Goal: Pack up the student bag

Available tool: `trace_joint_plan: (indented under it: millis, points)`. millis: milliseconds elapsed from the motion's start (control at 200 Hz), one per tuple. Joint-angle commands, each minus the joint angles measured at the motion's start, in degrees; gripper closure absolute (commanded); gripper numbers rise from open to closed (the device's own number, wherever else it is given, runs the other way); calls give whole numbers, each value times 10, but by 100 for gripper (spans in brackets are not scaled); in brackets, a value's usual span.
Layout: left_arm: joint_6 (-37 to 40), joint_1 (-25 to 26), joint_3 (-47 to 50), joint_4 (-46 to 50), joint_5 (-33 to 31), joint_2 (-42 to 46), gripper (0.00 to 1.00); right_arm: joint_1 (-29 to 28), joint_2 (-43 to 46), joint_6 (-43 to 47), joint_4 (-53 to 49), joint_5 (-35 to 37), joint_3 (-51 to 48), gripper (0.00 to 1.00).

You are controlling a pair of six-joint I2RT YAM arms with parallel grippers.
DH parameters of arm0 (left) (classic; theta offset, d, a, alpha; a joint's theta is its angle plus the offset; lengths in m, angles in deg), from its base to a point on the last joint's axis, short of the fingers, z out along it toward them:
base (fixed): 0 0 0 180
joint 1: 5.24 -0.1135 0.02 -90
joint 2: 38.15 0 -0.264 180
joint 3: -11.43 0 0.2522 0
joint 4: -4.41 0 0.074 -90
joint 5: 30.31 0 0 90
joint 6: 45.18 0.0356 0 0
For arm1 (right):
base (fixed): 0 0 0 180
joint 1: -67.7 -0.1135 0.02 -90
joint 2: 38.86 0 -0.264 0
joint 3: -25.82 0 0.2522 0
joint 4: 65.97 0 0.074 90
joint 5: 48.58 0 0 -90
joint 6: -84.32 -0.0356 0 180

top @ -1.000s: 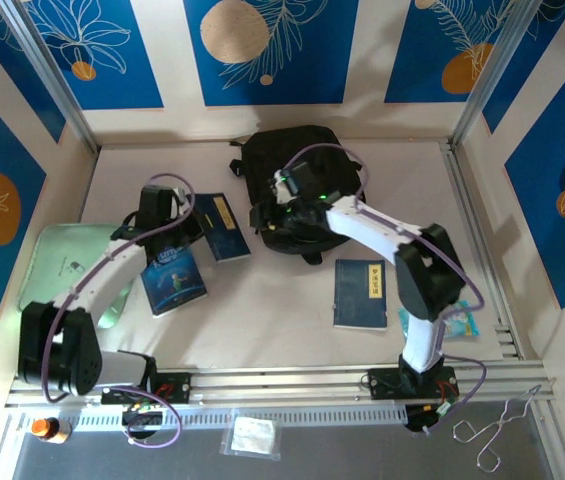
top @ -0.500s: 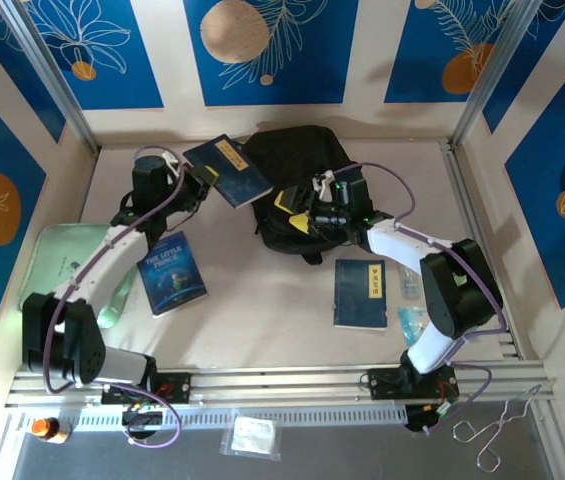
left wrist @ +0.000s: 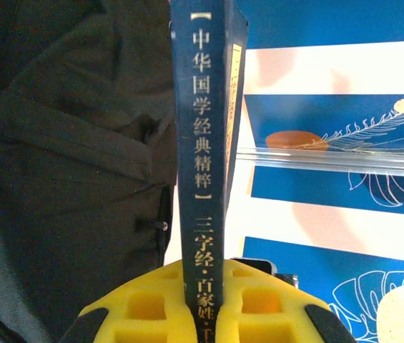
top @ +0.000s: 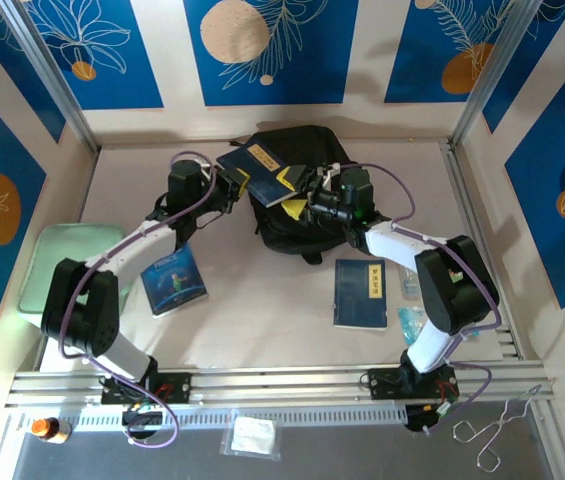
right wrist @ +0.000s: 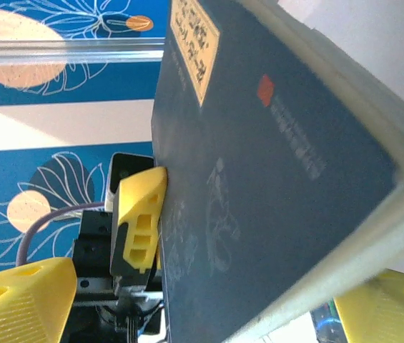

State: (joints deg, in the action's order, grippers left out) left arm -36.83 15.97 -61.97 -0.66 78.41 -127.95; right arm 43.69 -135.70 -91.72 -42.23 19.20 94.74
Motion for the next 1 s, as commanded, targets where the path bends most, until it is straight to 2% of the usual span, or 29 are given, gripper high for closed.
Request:
trace_joint_plan:
  millis: [0,180,265,490,600,630,710,765,835,890,990]
  points:
    - [-14,8,-19,-60,-16,1,100,-6,-17,-44,25,25,12,12]
    - [-15,14,-15,-61,-21,0,100,-12,-26,-53,52,48,10,24]
    - [-16,15,-12,-61,-23,0,100,-12,-27,-55,52,51,12,33]
    - [3,15,-14,-50,-22,-2,100,-10,-21,-47,40,51,10,66]
    - [22,15,-17,-31,-13,-2,100,-1,-9,-21,-7,49,16,86]
    - [33,15,-18,-21,-12,-1,95,1,-3,-9,-27,48,20,90]
    - [106,15,-28,37,-26,2,75,10,18,44,-89,48,27,95]
    - [163,15,-40,107,-50,2,61,16,40,87,-139,61,28,97]
    - [234,17,-50,154,-69,-5,50,27,72,147,-209,81,30,98]
    - [271,19,-67,184,-66,-21,43,38,98,191,-262,95,31,98]
    - [319,27,-113,218,-24,-70,40,60,139,262,-348,128,29,98]
